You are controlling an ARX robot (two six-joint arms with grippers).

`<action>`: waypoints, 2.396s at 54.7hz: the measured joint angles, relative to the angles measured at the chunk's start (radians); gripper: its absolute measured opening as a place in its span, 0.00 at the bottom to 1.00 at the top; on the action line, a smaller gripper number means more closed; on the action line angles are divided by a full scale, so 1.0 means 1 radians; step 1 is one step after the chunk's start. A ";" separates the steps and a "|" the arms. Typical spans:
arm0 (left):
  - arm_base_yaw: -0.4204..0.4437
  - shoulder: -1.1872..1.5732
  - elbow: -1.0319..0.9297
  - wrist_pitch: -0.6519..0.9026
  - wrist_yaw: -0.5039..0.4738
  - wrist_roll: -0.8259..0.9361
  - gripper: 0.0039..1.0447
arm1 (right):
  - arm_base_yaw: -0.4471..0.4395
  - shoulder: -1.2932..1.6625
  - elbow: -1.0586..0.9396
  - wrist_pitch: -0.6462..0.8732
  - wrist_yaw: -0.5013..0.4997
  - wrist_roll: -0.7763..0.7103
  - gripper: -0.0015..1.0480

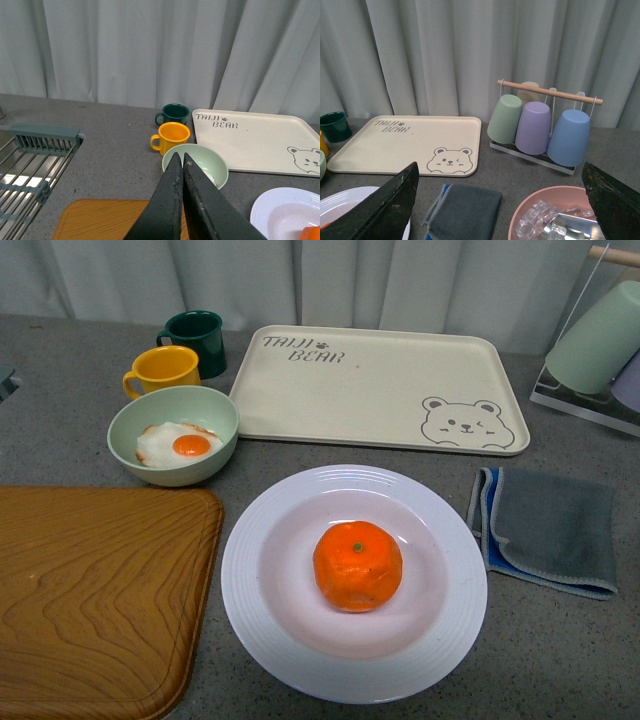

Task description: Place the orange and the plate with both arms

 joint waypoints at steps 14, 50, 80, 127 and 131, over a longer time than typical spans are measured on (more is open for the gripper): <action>0.000 -0.098 0.000 -0.097 0.000 0.000 0.03 | 0.000 0.000 0.000 0.000 0.000 0.000 0.91; 0.000 -0.342 0.000 -0.348 0.002 0.000 0.11 | 0.001 0.007 0.001 -0.001 -0.008 -0.057 0.91; 0.000 -0.343 0.000 -0.348 0.002 0.002 0.94 | 0.198 1.249 0.230 0.260 -0.212 0.255 0.91; 0.000 -0.343 0.000 -0.348 0.002 0.002 0.94 | 0.232 2.027 0.655 0.316 -0.454 0.803 0.74; 0.000 -0.343 0.000 -0.348 0.002 0.002 0.94 | 0.232 2.036 0.679 0.258 -0.438 0.806 0.63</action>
